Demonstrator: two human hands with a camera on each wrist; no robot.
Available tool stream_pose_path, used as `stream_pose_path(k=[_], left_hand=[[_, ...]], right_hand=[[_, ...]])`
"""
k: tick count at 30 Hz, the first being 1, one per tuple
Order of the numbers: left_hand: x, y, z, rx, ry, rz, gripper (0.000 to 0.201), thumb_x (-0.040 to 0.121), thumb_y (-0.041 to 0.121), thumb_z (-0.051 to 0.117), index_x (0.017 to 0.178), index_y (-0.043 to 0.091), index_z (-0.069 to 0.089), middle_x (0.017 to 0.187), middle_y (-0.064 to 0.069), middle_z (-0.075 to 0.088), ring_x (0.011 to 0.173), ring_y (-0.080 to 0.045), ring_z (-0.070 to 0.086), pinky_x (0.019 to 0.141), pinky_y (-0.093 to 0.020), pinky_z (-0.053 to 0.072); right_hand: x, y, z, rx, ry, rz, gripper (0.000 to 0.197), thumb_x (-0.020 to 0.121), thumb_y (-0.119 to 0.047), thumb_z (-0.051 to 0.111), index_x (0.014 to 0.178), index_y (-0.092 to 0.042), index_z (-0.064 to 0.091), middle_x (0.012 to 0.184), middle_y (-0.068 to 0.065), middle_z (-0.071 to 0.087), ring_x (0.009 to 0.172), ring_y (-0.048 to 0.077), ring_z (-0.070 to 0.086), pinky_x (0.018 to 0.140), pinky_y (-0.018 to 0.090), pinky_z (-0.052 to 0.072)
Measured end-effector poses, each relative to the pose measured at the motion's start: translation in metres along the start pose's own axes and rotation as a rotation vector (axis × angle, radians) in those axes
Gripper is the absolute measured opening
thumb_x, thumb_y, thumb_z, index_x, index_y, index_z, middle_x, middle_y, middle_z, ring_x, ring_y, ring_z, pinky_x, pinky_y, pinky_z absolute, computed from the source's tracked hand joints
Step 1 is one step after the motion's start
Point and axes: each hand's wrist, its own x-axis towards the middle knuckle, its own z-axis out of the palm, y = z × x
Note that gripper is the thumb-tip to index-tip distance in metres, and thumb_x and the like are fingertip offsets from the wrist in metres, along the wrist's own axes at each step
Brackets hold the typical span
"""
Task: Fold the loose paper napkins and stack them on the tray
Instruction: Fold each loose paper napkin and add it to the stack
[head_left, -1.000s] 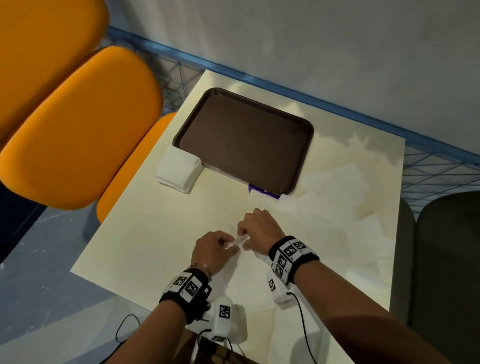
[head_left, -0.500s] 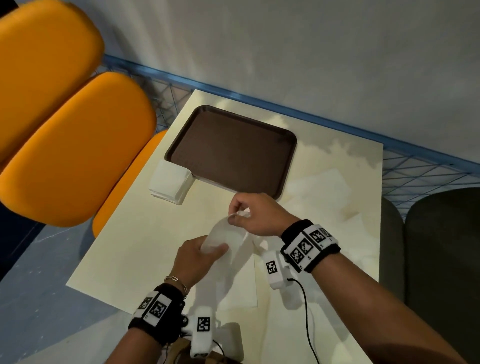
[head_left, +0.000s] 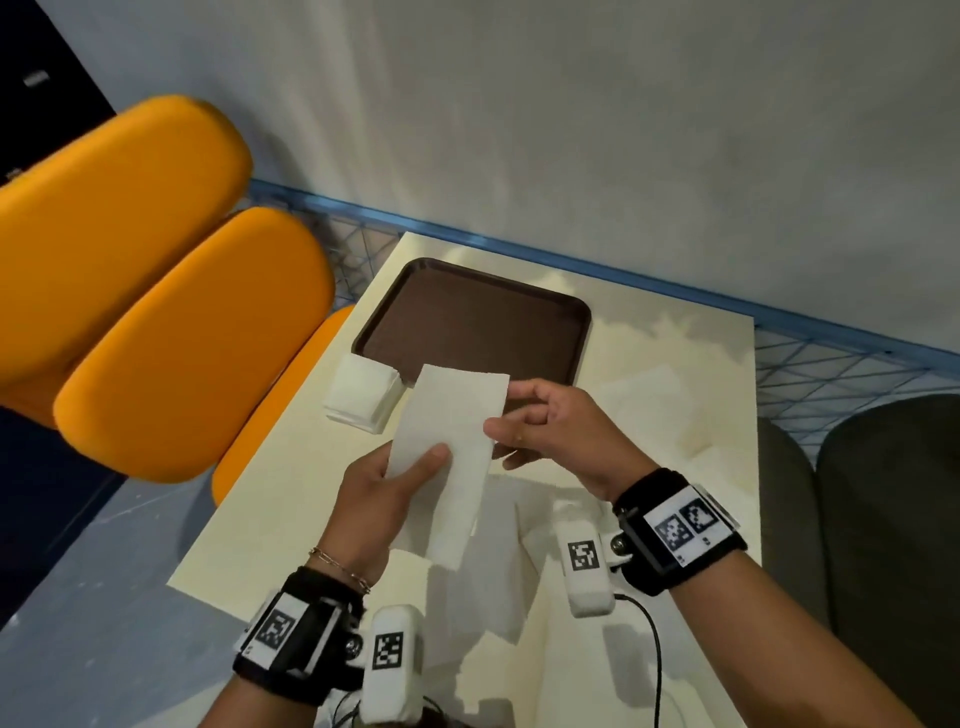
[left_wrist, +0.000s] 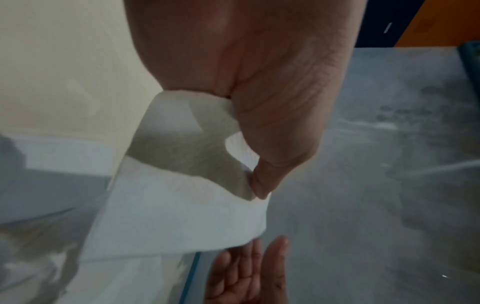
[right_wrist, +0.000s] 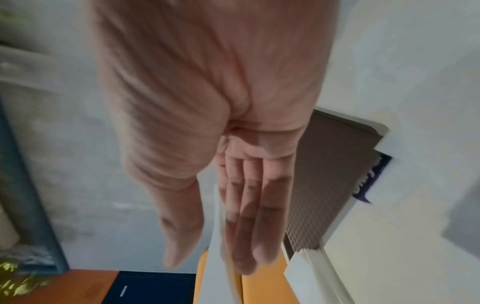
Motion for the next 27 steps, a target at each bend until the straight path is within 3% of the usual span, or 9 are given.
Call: stream_pose_path(k=[2,5,8,12,19,24,27], left_hand=[[-0.003,0.002,0.002,-0.007,0.023,0.016,0.021,0.092,0.035,0.076,0.11,0.024,0.077,0.098,0.006,0.08,0.085,-0.017,0.072,0.077,-0.041,0.062],[-0.006,0.004,0.003,-0.013,0.023,0.016,0.021,0.091,0.036,0.078,0.108,0.024,0.076,0.095,0.005,0.078,0.087,-0.023,0.071,0.079,-0.046,0.063],[-0.006,0.008,0.001,-0.018,-0.016,0.006,0.024,0.089,0.039,0.078,0.106,0.022,0.077,0.095,0.004,0.078,0.085,-0.02,0.071,0.077,-0.042,0.062],[0.001,0.016,-0.009,-0.015,-0.075,0.047,0.024,0.091,0.033,0.076,0.108,0.017,0.078,0.1,0.002,0.08,0.084,-0.014,0.074,0.073,-0.032,0.062],[0.009,0.03,-0.029,0.007,-0.153,0.081,0.03,0.09,0.029,0.078,0.118,0.02,0.075,0.109,0.001,0.08,0.097,-0.026,0.076,0.085,-0.043,0.064],[0.019,0.042,-0.046,-0.037,-0.221,0.095,0.035,0.087,0.011,0.08,0.122,0.012,0.075,0.114,-0.006,0.079,0.098,-0.03,0.076,0.081,-0.04,0.063],[0.025,0.049,-0.058,-0.009,-0.226,0.12,0.035,0.087,0.005,0.079,0.121,0.012,0.075,0.112,-0.004,0.079,0.098,-0.028,0.077,0.077,-0.037,0.063]], right_hand=[[-0.012,0.002,0.008,0.035,0.004,0.034,0.048,0.087,-0.016,0.087,0.13,-0.01,0.065,0.101,0.013,0.081,0.093,0.032,0.079,0.086,0.046,0.064],[-0.024,0.002,0.019,0.013,0.064,0.018,0.029,0.089,-0.012,0.085,0.115,-0.01,0.072,0.092,0.01,0.082,0.08,0.023,0.077,0.083,0.044,0.065],[-0.03,-0.004,0.022,-0.034,0.102,-0.011,0.024,0.089,-0.01,0.085,0.109,-0.011,0.072,0.085,0.008,0.081,0.074,0.022,0.075,0.08,0.039,0.066],[-0.033,-0.014,0.022,-0.057,0.058,-0.013,0.029,0.087,-0.008,0.086,0.113,-0.011,0.074,0.09,0.014,0.081,0.081,0.024,0.078,0.083,0.043,0.066],[-0.032,-0.015,0.04,0.03,0.09,0.02,0.031,0.087,-0.01,0.086,0.115,-0.007,0.074,0.095,0.02,0.08,0.087,0.032,0.077,0.089,0.052,0.064],[-0.025,-0.025,0.053,0.033,0.196,-0.006,0.014,0.086,-0.003,0.086,0.096,-0.006,0.078,0.082,0.009,0.077,0.075,0.025,0.073,0.078,0.041,0.065],[-0.024,-0.032,0.056,0.004,0.219,-0.048,0.008,0.086,0.001,0.083,0.093,-0.002,0.079,0.082,0.012,0.077,0.072,0.023,0.072,0.074,0.033,0.064]])
